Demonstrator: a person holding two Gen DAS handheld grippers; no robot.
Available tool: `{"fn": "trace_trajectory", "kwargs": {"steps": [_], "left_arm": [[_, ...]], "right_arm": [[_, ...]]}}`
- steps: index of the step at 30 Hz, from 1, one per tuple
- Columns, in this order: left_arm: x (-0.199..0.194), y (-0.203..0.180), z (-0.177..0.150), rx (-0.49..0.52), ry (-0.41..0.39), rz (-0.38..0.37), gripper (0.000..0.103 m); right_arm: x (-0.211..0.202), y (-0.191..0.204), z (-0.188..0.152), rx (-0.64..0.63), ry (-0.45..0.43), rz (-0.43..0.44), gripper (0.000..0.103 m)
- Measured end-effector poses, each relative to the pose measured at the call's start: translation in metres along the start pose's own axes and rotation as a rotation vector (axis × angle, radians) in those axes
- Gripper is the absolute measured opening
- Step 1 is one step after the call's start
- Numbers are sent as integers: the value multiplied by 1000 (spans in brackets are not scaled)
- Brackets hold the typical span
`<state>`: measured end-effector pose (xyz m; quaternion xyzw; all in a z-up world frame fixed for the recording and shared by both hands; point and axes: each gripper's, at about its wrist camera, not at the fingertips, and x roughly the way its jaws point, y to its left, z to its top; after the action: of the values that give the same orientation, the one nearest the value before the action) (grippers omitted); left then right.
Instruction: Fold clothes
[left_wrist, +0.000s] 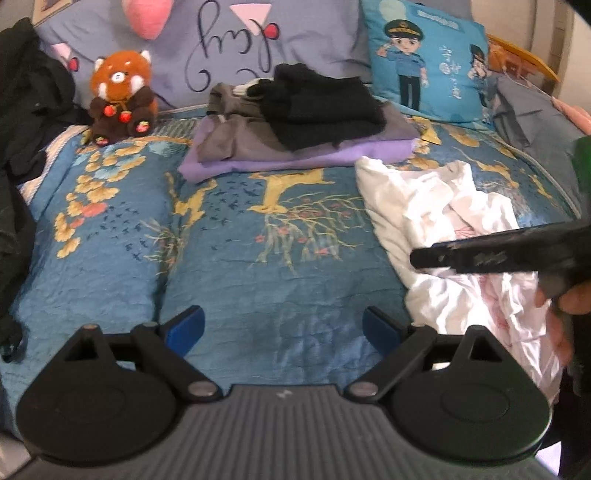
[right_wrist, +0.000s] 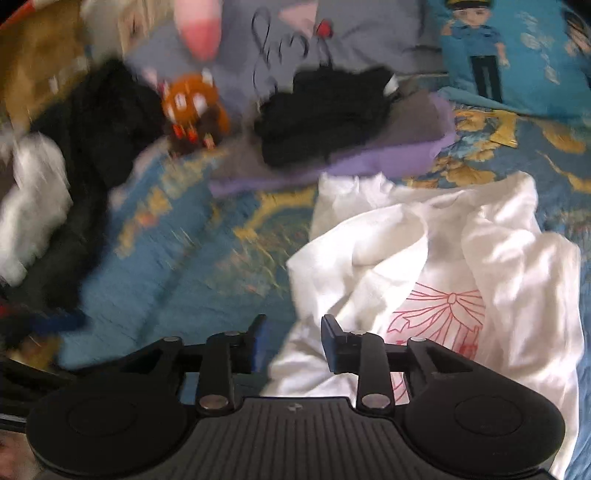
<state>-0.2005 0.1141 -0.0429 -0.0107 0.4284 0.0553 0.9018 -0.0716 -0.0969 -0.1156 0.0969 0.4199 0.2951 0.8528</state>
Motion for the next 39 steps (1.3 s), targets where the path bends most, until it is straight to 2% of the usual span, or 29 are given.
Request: {"fn": "trace_trajectory", "kwargs": {"steps": [1,3,6,8,11,14,17,19,21,23,25,26,31,33,35,39], "left_arm": [[2,-3,1,1,0,-9,94],[6,-10,3,5,4,-31,94],[16,-26,9,38,7,-61,94],[22,-42,16,69,-3,-88,94],[33,-67,31,120,-32,-120,94],[50,-91,43,172,-40,-43,95],[67,-112,52,222,-40,42,95],[76,-119,50,231,-31,59,95],[84,-123,48,221,-25,44,95],[89,-126,48,208,-34,37,95],[94,-127,48,206,-40,41,94],[96,-127,48,209,-39,43,93],[102,-120,49,157,-12,-20,64],[103,-115,50,130,4,-51,60],[102,-115,50,135,7,-50,58],[101,-119,51,148,16,-56,45]], "right_arm": [[-12,-6,-2,45,-37,10,39],[-29,-17,-2,115,-97,-25,45],[-36,-43,5,223,-140,-83,47],[-30,-61,18,281,-124,-119,48],[-12,-73,43,256,-66,-105,49],[14,-78,65,216,32,-72,49],[31,-79,77,183,94,-79,48],[41,-79,83,161,129,-88,45],[47,-78,86,120,156,-90,41],[51,-74,87,77,181,-101,33],[54,-70,86,43,195,-112,14],[54,-69,86,30,199,-117,12],[45,-68,89,26,177,-101,10],[43,-68,90,24,174,-99,10],[42,-67,91,24,171,-98,10],[41,-63,92,22,165,-98,9]]}}
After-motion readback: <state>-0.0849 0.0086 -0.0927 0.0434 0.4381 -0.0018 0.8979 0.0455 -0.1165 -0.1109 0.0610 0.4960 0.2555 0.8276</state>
